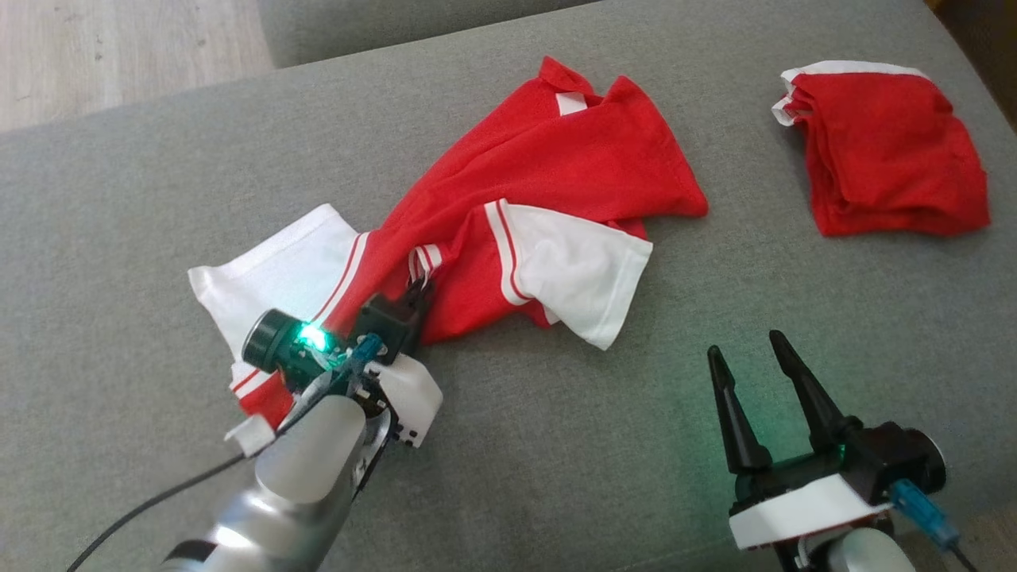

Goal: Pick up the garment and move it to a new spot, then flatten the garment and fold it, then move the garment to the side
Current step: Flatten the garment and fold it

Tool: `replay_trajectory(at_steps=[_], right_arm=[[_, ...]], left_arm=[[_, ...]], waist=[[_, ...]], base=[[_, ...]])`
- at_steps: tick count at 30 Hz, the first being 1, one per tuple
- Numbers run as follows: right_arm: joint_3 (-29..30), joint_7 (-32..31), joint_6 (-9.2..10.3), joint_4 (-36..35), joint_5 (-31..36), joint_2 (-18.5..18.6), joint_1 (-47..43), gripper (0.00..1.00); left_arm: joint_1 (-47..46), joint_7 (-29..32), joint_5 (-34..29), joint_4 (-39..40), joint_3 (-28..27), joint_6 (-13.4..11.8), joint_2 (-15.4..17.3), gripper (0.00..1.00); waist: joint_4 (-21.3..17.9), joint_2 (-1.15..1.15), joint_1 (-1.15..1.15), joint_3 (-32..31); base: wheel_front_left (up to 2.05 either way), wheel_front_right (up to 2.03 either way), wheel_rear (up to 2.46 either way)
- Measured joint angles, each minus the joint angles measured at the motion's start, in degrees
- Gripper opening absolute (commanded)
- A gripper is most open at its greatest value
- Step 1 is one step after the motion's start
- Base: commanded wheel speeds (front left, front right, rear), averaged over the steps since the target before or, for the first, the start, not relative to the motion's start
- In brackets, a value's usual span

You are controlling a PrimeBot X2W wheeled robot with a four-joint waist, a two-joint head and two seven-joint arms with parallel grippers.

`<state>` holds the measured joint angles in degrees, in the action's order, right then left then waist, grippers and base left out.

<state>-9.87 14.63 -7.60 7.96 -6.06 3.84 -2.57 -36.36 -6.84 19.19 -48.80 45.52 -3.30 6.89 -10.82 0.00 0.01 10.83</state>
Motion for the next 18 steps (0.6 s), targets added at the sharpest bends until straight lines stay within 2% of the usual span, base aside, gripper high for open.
replay_trajectory(at_steps=[3, 6, 10, 14, 18], right_arm=[[0.65, 0.0, 0.0, 0.0, 0.0, -0.01, -0.02, 1.0], [1.4, 0.0, 0.0, -0.01, 0.0, -0.01, -0.21, 1.0], [2.21, 0.0, 0.0, -0.02, 0.01, -0.04, -0.96, 1.0], [2.86, 0.0, 0.0, -0.03, 0.01, -0.05, -2.66, 1.0], [2.7, 0.0, 0.0, -0.04, 0.02, -0.1, -3.24, 1.0]], left_arm=[[-0.06, -4.44, 0.01, -0.11, -0.19, 0.41, -0.33, 0.0], [0.08, -6.62, 0.38, 3.14, -0.78, 0.59, -0.37, 0.0], [2.77, -7.45, 0.53, 14.05, -3.22, -2.14, 0.9, 0.0], [11.23, -7.61, 2.25, 26.5, -6.47, -5.26, 5.58, 0.0], [21.56, -6.03, 6.09, 34.24, -9.48, -8.14, 10.23, 0.0]], waist=[[0.51, 0.0, -0.01, -0.17], [1.51, 0.0, -0.01, -0.7], [3.46, 0.0, -0.01, -1.83], [6.2, 0.0, -0.01, -3.24], [8.97, 0.0, -0.02, -4.53]], base=[[0.0, 0.0, 0.0], [0.0, 0.0, 0.0], [0.0, 0.0, 0.0], [0.0, 0.0, 0.0], [0.0, 0.0, 0.0]])
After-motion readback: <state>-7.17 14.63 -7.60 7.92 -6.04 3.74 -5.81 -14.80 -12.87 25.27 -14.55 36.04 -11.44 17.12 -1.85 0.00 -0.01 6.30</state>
